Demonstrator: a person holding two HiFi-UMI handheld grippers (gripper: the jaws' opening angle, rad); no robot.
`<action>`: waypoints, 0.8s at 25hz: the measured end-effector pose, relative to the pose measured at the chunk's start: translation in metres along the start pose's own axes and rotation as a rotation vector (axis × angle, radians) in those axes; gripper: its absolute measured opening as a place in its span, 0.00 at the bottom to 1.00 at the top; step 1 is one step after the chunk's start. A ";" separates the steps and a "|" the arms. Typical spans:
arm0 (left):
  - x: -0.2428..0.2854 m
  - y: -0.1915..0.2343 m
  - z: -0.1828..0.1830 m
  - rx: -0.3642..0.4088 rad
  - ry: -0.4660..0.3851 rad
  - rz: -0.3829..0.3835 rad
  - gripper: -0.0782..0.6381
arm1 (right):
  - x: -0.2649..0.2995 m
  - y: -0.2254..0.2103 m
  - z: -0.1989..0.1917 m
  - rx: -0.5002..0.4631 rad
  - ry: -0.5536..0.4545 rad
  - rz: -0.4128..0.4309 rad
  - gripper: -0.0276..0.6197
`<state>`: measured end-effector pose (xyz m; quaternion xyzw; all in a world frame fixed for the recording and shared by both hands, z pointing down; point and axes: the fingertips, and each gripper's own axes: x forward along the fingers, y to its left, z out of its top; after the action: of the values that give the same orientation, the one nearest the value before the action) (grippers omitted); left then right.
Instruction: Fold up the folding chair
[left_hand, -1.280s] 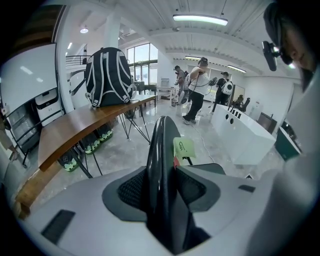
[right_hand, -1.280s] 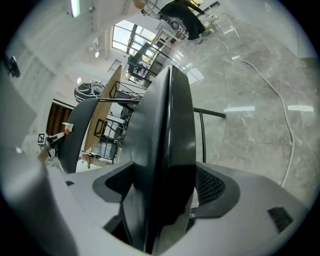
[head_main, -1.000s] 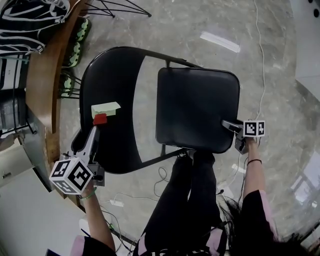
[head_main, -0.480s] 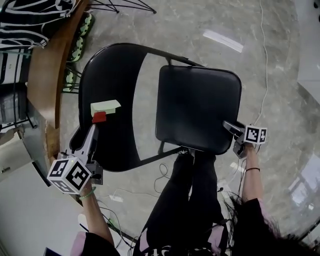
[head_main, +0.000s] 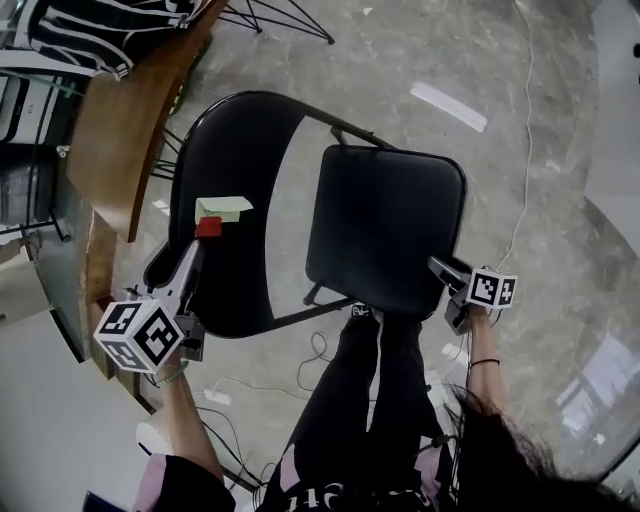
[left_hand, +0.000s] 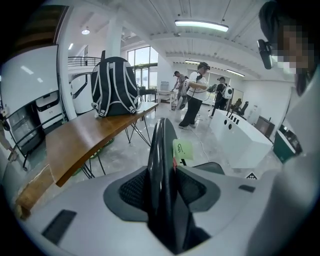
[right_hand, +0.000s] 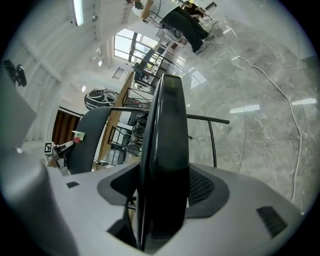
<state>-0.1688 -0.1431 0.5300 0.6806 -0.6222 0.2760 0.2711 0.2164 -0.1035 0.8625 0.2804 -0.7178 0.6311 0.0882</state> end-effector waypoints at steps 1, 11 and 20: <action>-0.003 -0.003 0.002 -0.006 -0.001 0.001 0.35 | -0.001 0.006 0.002 -0.006 0.006 0.002 0.49; -0.031 -0.027 0.032 -0.058 -0.029 -0.051 0.32 | -0.001 0.080 0.006 -0.108 0.109 0.009 0.45; -0.069 -0.046 0.064 -0.085 -0.040 -0.082 0.30 | 0.015 0.171 0.005 -0.219 0.187 0.042 0.45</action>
<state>-0.1257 -0.1369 0.4349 0.6988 -0.6102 0.2241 0.2986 0.1177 -0.1045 0.7225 0.1941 -0.7768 0.5739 0.1716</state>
